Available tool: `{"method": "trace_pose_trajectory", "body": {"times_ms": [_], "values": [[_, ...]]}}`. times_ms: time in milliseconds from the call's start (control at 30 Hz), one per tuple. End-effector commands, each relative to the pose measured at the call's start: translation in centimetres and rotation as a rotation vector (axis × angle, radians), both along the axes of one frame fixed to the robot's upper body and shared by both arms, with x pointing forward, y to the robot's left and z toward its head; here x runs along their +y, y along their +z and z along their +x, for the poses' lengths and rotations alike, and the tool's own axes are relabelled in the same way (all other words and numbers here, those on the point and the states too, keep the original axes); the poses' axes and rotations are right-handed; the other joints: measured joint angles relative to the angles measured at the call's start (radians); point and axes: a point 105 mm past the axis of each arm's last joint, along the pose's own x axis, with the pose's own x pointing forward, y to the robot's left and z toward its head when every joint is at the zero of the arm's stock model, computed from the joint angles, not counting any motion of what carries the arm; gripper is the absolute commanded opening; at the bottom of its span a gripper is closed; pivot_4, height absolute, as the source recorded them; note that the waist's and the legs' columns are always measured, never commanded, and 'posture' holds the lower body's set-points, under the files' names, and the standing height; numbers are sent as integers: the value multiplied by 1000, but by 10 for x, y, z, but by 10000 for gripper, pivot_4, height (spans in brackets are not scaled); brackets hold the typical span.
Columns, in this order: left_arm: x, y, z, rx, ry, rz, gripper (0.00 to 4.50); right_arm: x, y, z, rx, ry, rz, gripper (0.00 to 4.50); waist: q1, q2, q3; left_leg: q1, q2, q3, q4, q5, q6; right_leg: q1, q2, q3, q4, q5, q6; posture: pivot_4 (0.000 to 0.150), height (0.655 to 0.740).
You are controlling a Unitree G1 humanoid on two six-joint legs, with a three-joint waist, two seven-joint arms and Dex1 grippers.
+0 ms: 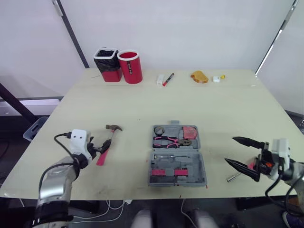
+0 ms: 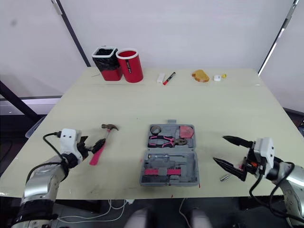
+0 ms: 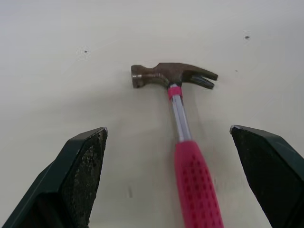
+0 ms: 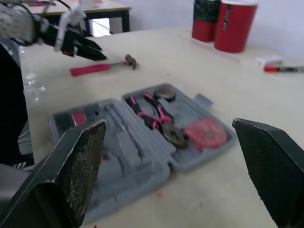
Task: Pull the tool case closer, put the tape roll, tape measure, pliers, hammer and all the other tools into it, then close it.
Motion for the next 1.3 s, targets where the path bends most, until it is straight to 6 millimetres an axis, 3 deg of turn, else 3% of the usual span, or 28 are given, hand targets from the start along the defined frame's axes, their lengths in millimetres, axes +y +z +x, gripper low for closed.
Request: {"method": "trace_pose_trajectory", "body": {"times_ms": [33,300,433,900,1300], "values": [[-7,-5,12,20,-2,9,44095,6,13,3,-39,23,-11,45000,1,0,0,0,0,0,0,0,0,0,0,0,0,0,0,1500,7400],[-18,-12,39,54,14,-1,44095,9,17,8,-54,24,-17,45000,0,-3,1,-1,-1,-2,0,0,0,0,0,-2,0,0,0,1500,7400],[-20,-15,46,70,10,6,26741,9,18,8,-58,19,-16,45000,0,-2,1,-1,-1,-2,0,0,0,0,0,-2,0,0,0,1500,7400],[-19,-13,62,70,17,13,26741,9,18,8,-59,15,-24,45000,3,-2,1,0,-1,-3,1,0,0,1,0,-3,2,0,0,1500,7400],[-18,8,65,65,-5,48,26741,10,12,7,-59,-3,-26,45000,1,-3,2,-2,-1,-3,1,0,0,0,0,-3,0,0,0,1500,7400]]}}
